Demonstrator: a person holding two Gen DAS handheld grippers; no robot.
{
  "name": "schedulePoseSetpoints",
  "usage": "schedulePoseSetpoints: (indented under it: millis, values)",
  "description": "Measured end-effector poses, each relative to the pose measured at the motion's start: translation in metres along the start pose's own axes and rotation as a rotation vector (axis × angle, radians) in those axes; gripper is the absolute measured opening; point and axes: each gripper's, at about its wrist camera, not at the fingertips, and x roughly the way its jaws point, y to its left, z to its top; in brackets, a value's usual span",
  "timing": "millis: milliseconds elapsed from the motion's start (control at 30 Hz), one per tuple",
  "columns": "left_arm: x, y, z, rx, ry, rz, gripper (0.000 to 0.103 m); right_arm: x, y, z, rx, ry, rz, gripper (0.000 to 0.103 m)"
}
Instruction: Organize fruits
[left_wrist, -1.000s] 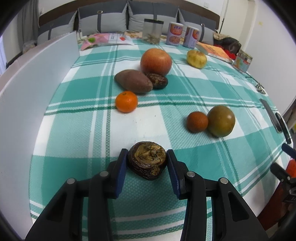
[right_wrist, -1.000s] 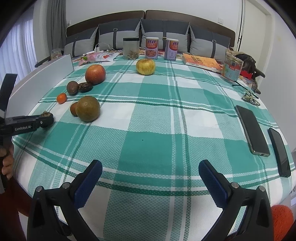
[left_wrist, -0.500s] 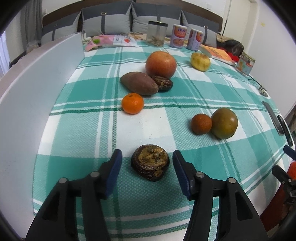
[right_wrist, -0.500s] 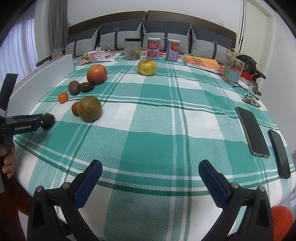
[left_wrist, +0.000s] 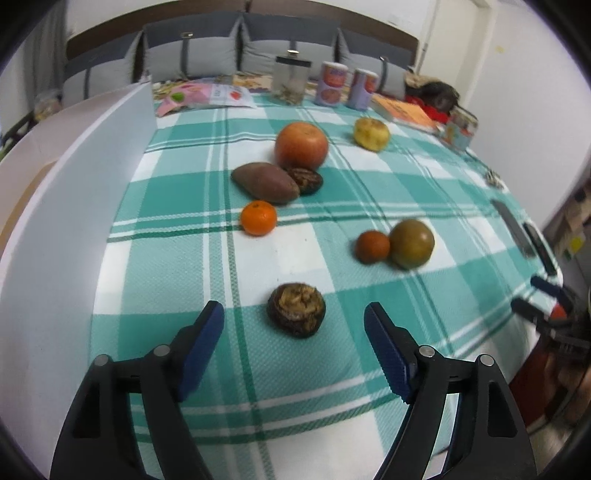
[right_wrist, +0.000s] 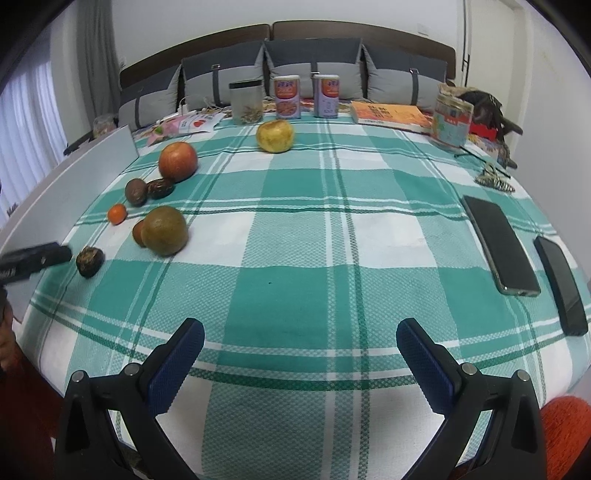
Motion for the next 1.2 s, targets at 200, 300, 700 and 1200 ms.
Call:
schedulePoseSetpoints:
  millis: [200, 300, 700, 1200]
  values:
    - [0.018, -0.01, 0.0, 0.051, 0.019, 0.038, 0.078, 0.012, 0.007, 0.009, 0.001, 0.054, 0.077, 0.103]
    - [0.027, -0.013, 0.003, 0.051, 0.012, 0.056, 0.064, 0.023, 0.027, 0.036, -0.064, 0.076, 0.198, 0.103]
    - [0.013, 0.005, 0.002, -0.044, 0.007, 0.022, 0.042, 0.105, 0.125, 0.083, -0.418, 0.202, 0.343, 0.095]
    - [-0.153, 0.113, 0.059, -0.315, -0.201, 0.006, 0.042, -0.002, 0.219, 0.17, -0.433, 0.134, 0.6, 0.049]
